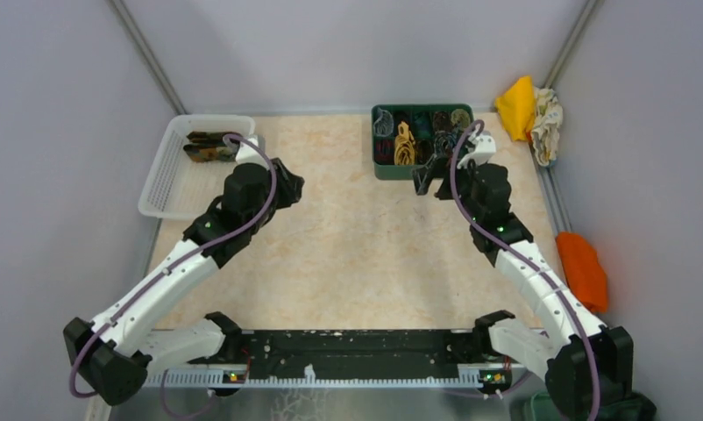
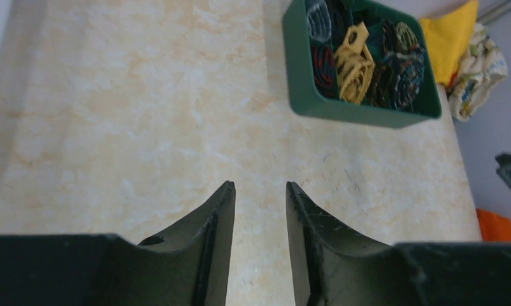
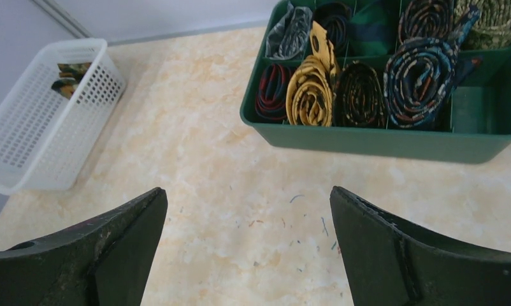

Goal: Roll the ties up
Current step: Pick up the tie from the bin, then place the tie at the center of the board.

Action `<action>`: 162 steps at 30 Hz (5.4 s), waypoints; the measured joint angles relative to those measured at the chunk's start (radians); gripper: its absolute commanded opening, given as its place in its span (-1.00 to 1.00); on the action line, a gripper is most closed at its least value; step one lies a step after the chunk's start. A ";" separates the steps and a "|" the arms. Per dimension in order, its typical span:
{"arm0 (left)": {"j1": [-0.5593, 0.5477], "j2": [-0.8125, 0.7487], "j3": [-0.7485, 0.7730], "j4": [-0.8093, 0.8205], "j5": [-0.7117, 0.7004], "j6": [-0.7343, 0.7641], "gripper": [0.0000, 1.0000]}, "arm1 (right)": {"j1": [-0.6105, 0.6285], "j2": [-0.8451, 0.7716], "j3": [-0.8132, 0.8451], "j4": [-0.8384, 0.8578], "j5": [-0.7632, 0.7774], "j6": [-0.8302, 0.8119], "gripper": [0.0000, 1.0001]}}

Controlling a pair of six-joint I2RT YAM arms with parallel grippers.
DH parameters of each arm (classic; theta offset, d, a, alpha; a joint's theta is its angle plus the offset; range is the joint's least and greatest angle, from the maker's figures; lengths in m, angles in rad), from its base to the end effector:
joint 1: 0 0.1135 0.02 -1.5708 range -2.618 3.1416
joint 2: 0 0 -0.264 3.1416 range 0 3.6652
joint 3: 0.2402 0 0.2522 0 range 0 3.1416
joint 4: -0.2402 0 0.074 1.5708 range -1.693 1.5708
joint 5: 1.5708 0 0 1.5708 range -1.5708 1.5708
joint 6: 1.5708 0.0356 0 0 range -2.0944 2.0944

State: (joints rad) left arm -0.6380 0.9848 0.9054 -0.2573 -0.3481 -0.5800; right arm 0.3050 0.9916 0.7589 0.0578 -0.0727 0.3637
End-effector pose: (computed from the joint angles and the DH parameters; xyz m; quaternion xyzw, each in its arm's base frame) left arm 0.1875 -0.1239 0.3383 -0.0769 0.8058 -0.2102 0.5482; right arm 0.2239 0.0732 0.3173 -0.0009 0.7660 0.2371 0.5975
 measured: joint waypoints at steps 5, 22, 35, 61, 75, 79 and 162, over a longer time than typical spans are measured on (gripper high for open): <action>0.135 0.224 0.270 -0.065 0.007 0.014 0.04 | 0.000 0.019 -0.033 0.043 -0.045 0.003 0.97; 0.850 0.761 0.553 -0.041 0.224 -0.097 0.33 | 0.001 0.341 0.004 0.192 -0.299 0.008 0.98; 0.884 1.180 0.787 0.055 0.408 -0.081 0.60 | 0.001 0.472 0.044 0.274 -0.340 0.013 0.98; 0.846 0.951 0.471 0.126 0.609 -0.077 -1.00 | 0.000 0.502 0.018 0.377 -0.314 0.089 0.95; 0.412 0.339 0.294 0.144 0.541 -0.053 -1.00 | 0.000 0.201 -0.078 0.352 -0.285 0.129 0.95; 0.295 0.285 0.262 0.090 0.503 -0.050 -1.00 | 0.000 0.035 -0.079 0.264 -0.237 0.098 0.97; -0.488 0.942 -0.087 1.066 0.015 0.145 -1.00 | 0.000 -0.628 -0.071 -0.289 0.369 -0.054 0.97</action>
State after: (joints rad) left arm -1.1259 1.9266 0.8181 0.8085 -0.3328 -0.4347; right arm 0.3046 0.3641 0.6884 -0.2314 0.2966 0.3099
